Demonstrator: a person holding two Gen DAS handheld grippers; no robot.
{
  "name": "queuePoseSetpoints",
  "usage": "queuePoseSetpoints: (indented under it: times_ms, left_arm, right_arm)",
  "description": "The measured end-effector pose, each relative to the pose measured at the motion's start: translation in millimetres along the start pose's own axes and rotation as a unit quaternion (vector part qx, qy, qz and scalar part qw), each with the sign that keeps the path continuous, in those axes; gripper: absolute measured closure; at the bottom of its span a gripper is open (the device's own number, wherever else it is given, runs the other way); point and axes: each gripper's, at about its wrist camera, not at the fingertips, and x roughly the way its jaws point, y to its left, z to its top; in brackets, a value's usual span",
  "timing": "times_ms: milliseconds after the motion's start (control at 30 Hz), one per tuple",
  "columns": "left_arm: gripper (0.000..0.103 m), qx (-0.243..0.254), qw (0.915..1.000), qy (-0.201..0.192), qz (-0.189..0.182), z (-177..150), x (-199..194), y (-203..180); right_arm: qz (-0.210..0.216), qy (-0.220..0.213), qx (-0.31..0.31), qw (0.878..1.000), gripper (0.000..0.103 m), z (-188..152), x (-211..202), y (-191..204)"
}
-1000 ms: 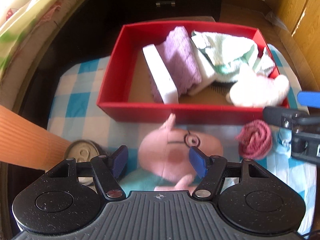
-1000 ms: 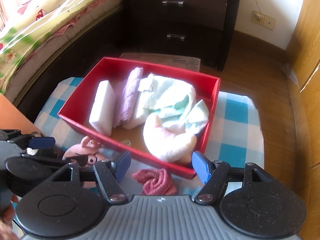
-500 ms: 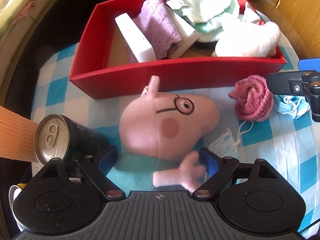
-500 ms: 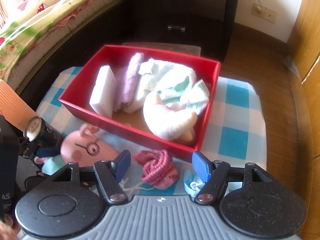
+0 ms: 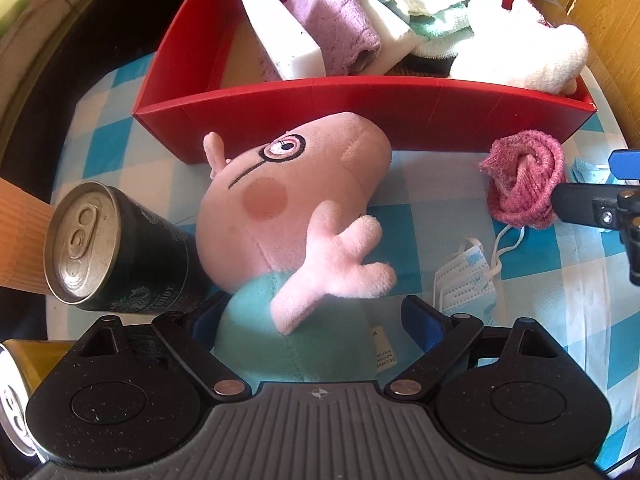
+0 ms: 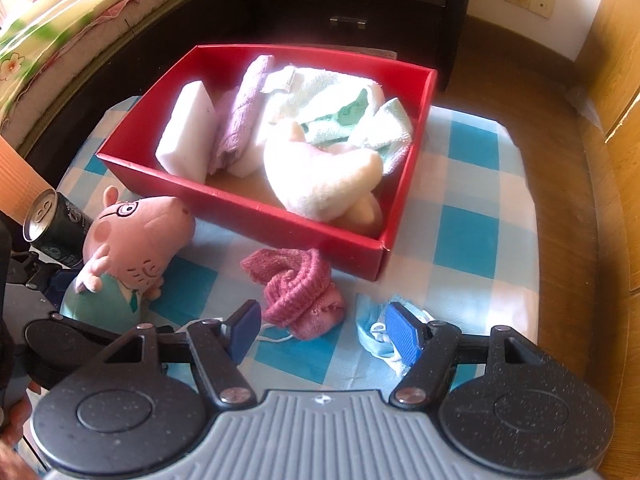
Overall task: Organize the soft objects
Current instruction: 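Grasp the pink pig plush with the left gripper while the right gripper grasps the pink knit hat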
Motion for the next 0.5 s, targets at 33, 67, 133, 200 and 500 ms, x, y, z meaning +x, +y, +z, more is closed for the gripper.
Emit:
queuePoseSetpoints:
  times_ms: [33,67,133,200,500]
  left_arm:
    - [0.015,0.000,1.0000,0.000,0.000,1,1,0]
    - [0.015,0.000,1.0000,0.001,-0.001,1,3,1]
    - [0.015,-0.001,1.0000,0.003,-0.003,2,6,2]
    - [0.016,-0.003,1.0000,0.004,-0.003,3,10,3]
    - [0.016,-0.019,0.9995,0.012,-0.023,9,22,13]
  right_arm:
    - [0.001,0.001,-0.002,1.000,0.056,0,2,2]
    - [0.002,0.002,-0.004,1.000,0.056,1,4,4]
    - [0.004,0.004,-0.006,1.000,0.055,2,10,8]
    - [0.005,0.006,-0.010,1.000,0.055,4,15,13]
    - [0.001,0.013,-0.014,1.000,0.055,12,41,20]
